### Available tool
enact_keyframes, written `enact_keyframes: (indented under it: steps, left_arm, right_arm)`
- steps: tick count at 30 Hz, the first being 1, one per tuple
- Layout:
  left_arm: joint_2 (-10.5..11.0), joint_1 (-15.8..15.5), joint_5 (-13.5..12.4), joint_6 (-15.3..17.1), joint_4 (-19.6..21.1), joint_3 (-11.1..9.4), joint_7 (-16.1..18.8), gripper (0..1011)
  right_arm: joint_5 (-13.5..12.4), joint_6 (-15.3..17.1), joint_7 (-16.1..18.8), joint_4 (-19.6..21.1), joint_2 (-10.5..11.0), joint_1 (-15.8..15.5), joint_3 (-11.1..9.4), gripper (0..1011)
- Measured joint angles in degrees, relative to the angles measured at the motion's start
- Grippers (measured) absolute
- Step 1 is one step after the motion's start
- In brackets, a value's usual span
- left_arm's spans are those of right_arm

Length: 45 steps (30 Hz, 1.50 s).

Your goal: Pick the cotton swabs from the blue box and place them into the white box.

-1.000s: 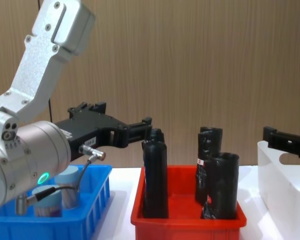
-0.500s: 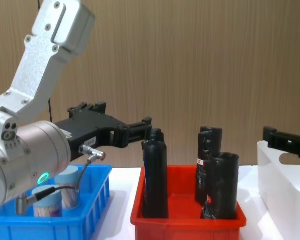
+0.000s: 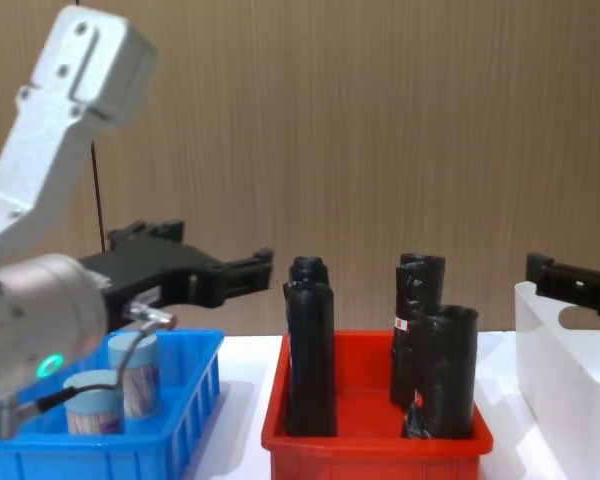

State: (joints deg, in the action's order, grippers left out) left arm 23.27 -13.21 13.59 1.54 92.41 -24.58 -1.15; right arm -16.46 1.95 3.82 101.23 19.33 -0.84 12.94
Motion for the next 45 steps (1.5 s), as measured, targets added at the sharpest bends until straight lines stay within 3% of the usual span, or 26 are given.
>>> enact_keyframes:
  steps: [16,25,36,45]
  left_arm:
    - [3.8,2.1,8.7,1.5,-0.8,4.1,2.5,1004]
    - [5.2,2.9,13.5,4.8,-1.0,6.0,5.0,1004]
    - [5.5,2.5,16.6,11.0,-2.1,7.2,6.5,1004]
    - [4.7,0.7,17.6,15.7,-4.4,7.6,6.2,1004]
  right_arm:
    - [0.0,0.0,0.0,0.0,0.0,0.0,0.0,1002]
    - [0.0,0.0,0.0,0.0,0.0,0.0,0.0,1002]
    - [0.0,0.0,0.0,0.0,0.0,0.0,0.0,1002]
    - [0.0,0.0,0.0,0.0,0.0,0.0,0.0,1002]
